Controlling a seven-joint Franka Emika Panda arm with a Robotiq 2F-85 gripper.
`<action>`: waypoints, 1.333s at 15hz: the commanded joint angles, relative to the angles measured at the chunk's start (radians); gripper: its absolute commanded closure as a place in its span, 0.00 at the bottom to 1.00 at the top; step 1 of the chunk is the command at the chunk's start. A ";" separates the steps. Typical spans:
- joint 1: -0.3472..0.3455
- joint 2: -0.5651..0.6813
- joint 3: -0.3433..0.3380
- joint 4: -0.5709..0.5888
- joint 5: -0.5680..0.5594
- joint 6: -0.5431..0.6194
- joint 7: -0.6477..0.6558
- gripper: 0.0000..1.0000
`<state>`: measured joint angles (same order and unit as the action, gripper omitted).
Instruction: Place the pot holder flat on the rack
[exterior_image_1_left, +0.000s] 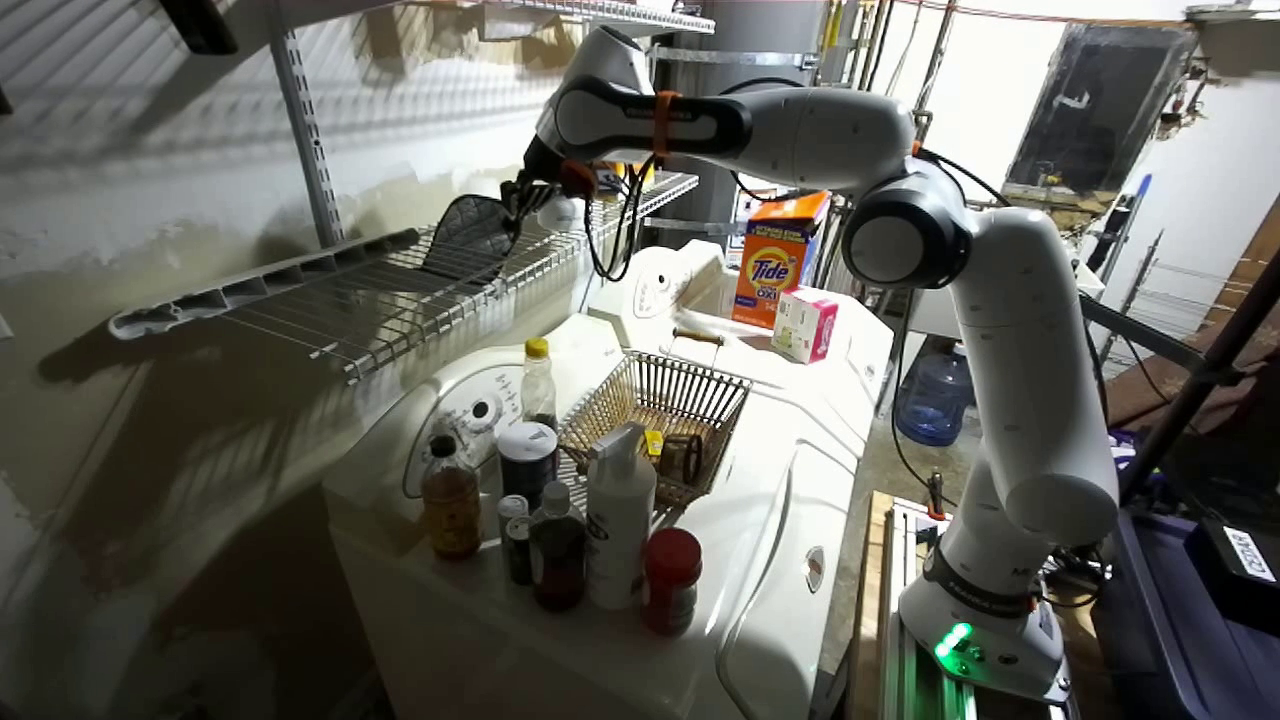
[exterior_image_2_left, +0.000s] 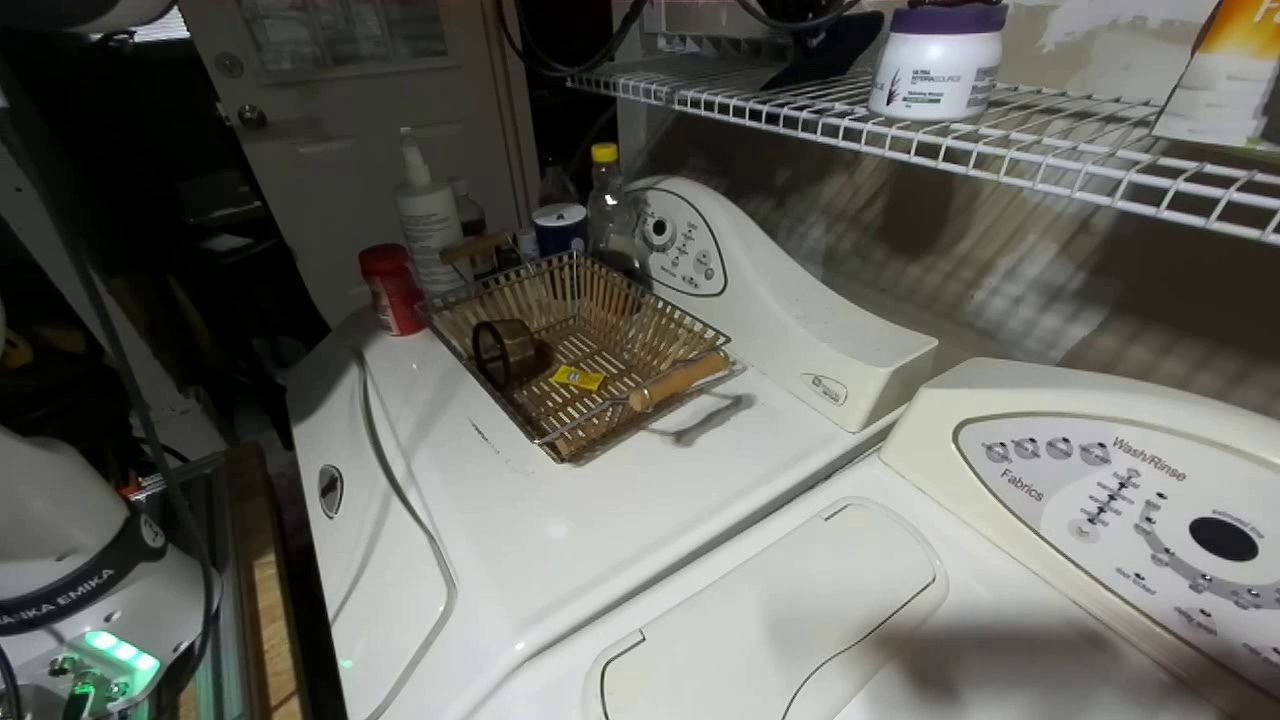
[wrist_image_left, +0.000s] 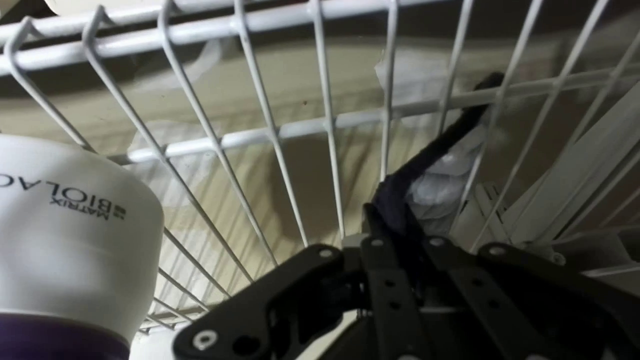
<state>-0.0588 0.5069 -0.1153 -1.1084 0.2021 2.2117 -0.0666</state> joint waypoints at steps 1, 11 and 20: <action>-0.003 -0.031 0.018 -0.004 0.029 0.007 -0.005 0.98; -0.038 -0.121 0.085 -0.029 0.200 0.036 -0.035 0.98; -0.115 -0.144 0.145 -0.022 0.481 -0.087 -0.105 0.98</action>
<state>-0.1375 0.3822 0.0018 -1.1096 0.5992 2.1871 -0.1403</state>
